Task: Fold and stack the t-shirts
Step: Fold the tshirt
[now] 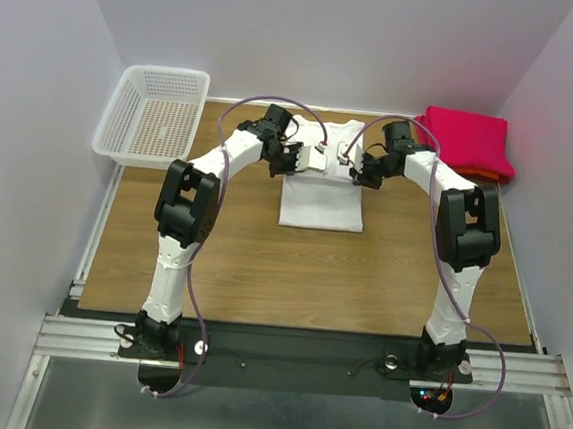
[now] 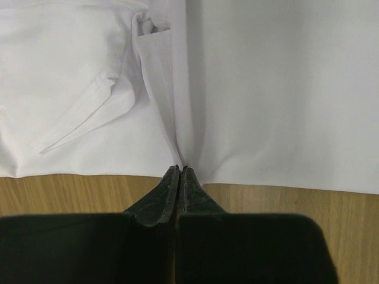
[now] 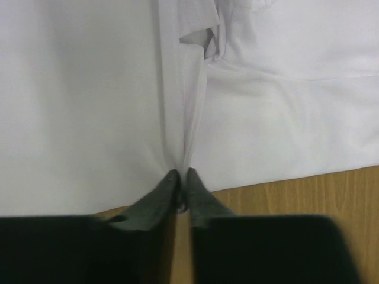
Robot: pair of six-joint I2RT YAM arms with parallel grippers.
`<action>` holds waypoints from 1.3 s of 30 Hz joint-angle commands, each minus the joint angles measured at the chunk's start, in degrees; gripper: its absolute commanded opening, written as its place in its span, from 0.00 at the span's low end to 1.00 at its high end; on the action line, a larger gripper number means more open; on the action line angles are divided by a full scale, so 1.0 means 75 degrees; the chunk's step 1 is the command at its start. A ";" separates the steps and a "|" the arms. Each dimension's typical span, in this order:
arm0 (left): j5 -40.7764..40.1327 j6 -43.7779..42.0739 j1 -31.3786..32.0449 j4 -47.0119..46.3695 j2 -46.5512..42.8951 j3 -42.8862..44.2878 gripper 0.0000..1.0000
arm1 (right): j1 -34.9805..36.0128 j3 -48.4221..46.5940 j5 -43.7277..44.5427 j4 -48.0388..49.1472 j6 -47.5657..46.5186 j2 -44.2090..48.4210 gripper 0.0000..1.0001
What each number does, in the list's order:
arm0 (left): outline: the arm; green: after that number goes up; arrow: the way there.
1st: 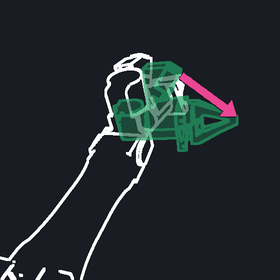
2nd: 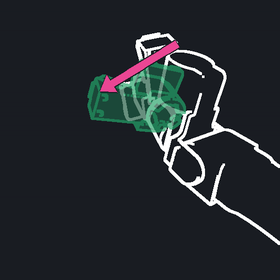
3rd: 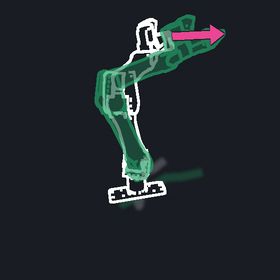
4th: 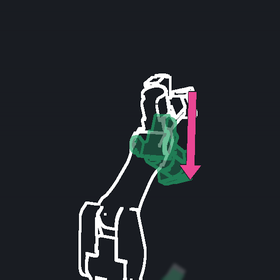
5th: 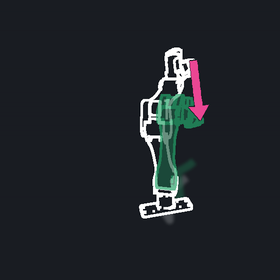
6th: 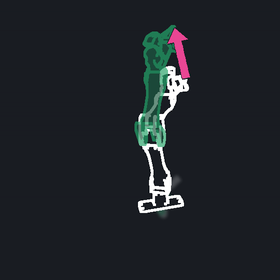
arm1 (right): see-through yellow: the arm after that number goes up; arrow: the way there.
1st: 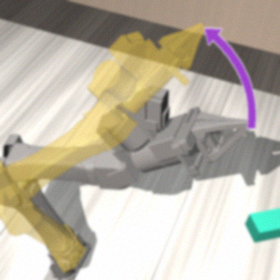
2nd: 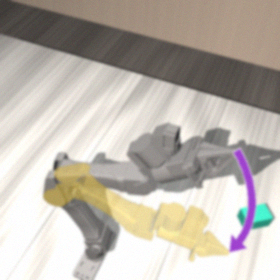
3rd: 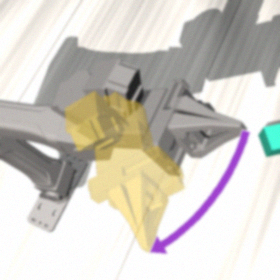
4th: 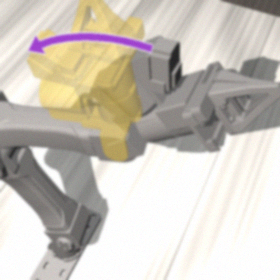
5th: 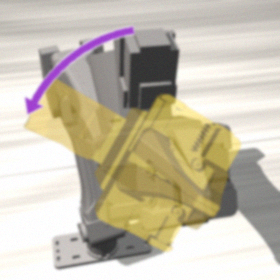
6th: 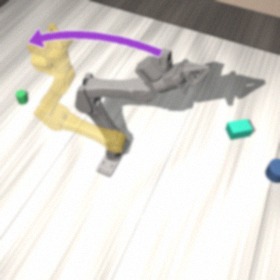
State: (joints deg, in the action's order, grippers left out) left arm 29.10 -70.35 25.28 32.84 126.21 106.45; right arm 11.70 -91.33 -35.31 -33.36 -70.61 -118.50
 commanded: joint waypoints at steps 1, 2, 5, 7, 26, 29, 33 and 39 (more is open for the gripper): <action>-0.0457 0.0413 -0.0159 -0.0604 0.0000 0.0372 0.15 | -0.0061 -0.0350 0.0137 0.0112 0.0062 -0.0079 0.29; -0.0528 0.0496 -0.0171 -0.0756 0.0035 0.0431 0.26 | -0.0061 -0.0385 0.0219 0.0171 0.0144 -0.0079 0.36; -0.0774 0.0906 -0.0194 -0.1049 -0.0081 0.0501 0.54 | -0.0084 -0.0397 0.0488 0.0358 0.0601 0.0061 0.66; -0.0775 0.1082 -0.0288 -0.1132 -0.0245 0.0420 0.64 | -0.0107 -0.0269 0.0641 0.0464 0.0824 0.0330 0.69; 0.0678 0.1282 0.0355 -0.1999 -0.3598 -0.4911 0.58 | 0.1028 0.3809 0.0570 0.0802 0.0719 0.3155 0.43; 0.0503 0.1387 0.0485 -0.2233 -0.3516 -0.5135 0.59 | 0.1099 0.4021 0.0665 0.1014 0.0719 0.3027 0.43; 0.0374 0.1539 0.0672 -0.2502 -0.3305 -0.5206 0.59 | 0.1158 0.4126 0.0735 0.1202 0.0602 0.2839 0.43; 0.0233 0.1552 0.0743 -0.2609 -0.2977 -0.5100 0.58 | 0.1158 0.4255 0.0993 0.1507 0.0379 0.2441 0.42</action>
State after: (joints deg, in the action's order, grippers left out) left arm 31.18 -59.24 30.44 15.00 103.00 67.79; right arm 19.97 -60.01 -29.30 -26.15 -65.93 -98.76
